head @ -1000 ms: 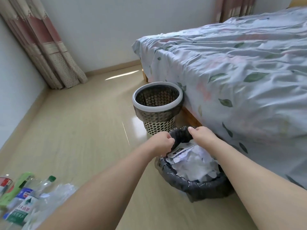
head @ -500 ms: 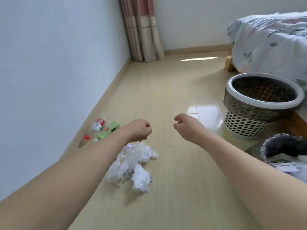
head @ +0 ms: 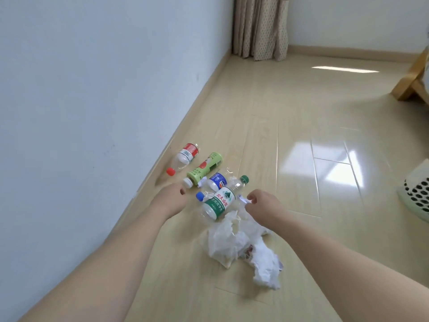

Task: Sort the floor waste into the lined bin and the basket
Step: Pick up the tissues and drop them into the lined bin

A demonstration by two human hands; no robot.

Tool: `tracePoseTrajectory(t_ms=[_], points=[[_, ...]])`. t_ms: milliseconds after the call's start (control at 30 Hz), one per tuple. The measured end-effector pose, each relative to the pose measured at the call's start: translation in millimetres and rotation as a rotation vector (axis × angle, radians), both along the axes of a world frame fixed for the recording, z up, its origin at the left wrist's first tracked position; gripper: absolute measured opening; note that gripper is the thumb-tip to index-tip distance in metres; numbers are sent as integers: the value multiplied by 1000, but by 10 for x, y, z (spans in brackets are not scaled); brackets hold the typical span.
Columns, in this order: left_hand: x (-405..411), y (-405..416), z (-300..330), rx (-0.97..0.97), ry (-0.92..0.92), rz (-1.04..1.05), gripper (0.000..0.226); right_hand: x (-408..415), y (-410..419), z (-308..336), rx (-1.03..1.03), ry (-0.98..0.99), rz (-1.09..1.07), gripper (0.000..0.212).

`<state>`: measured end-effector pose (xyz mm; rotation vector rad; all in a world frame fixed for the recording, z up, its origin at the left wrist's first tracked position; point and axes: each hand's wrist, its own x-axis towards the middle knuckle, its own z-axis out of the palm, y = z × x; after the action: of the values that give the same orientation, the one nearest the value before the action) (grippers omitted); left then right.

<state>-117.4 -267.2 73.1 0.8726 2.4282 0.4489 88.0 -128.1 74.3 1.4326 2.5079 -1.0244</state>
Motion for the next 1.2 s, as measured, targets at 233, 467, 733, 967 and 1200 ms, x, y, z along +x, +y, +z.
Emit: tracePoseTrajectory(t_ms=[233,467,733,967,1200], points=[[109,572,-582,106,-156,97,19,-188,401,-309,62,-167,-9,45],[279,712,-983,-75,54,24,40,-532,485,-621,117,-310,148,45],[288,773,-1106,-35,16,89,34,-629,437,-838,192,-295,106,28],[218,698,-1142,78,-164,149,10,-567,414,-704,112,-142,8,27],[223,580,-1257,24,60,-110,19,-459,306,-493,132,-63,-43,33]])
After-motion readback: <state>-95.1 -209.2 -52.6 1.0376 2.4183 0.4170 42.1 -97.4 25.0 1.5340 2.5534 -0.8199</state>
